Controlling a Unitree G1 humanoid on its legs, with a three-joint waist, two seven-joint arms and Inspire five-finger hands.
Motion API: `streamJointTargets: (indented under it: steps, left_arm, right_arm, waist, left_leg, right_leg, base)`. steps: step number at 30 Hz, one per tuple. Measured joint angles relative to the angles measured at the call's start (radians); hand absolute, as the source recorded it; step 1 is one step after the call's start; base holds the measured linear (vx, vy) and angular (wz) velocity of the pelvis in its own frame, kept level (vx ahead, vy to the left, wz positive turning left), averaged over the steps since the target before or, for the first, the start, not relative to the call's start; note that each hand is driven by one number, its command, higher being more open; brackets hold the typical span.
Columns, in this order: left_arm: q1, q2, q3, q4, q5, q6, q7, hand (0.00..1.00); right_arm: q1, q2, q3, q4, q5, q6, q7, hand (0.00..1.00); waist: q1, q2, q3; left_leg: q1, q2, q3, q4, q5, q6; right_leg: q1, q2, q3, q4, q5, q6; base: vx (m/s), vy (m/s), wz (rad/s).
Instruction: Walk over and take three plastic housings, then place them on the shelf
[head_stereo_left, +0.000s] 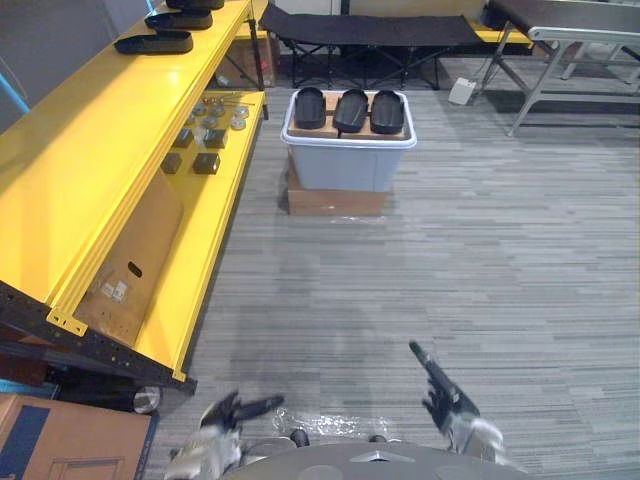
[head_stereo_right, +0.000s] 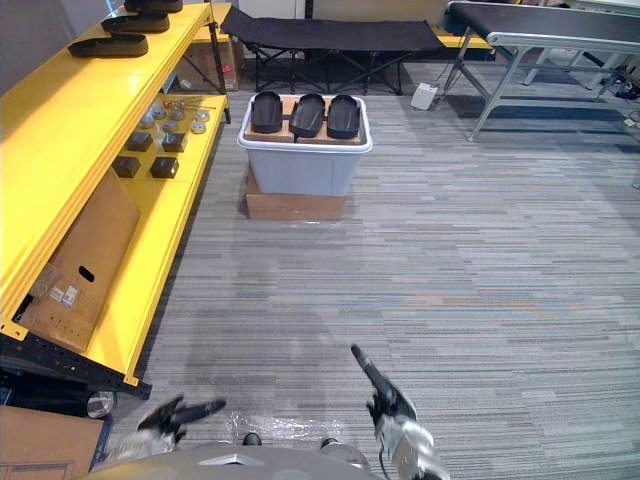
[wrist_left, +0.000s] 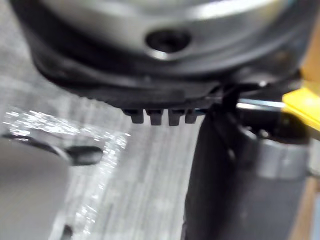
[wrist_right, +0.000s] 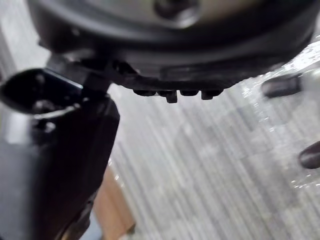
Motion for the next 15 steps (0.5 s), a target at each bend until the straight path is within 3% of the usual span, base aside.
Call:
streamJointTargets:
  steps: [4, 15]
  left_arm:
    - [-0.077, -0.014, -0.039, -0.019, -0.005, -0.033, -0.026, 1.0]
    - [-0.032, -0.028, -0.092, -0.014, -0.091, -0.05, -0.019, 1.0]
  right_arm:
    - [-0.086, 0.0, 0.042, -0.014, 0.031, -0.01, 0.047, 1.0]
    - [-0.023, 0.013, 0.067, -0.014, 0.083, -0.028, -0.08, 1.0]
  waist:
    - [-0.015, -0.004, 0.022]
    - [-0.023, 0.004, 0.029]
  left_leg:
    - [0.02, -0.006, 0.001, -0.001, -0.001, -0.002]
    - [0.035, -0.006, 0.005, 0.0, -0.006, -0.009]
  right_leg:
    - [0.017, -0.005, -0.001, 0.0, 0.004, 0.007]
    - [0.026, -0.007, 0.001, 0.007, 0.003, 0.009]
  base:
    - [-0.01, 0.027, -0.01]
    - [-0.02, 0.003, -0.01]
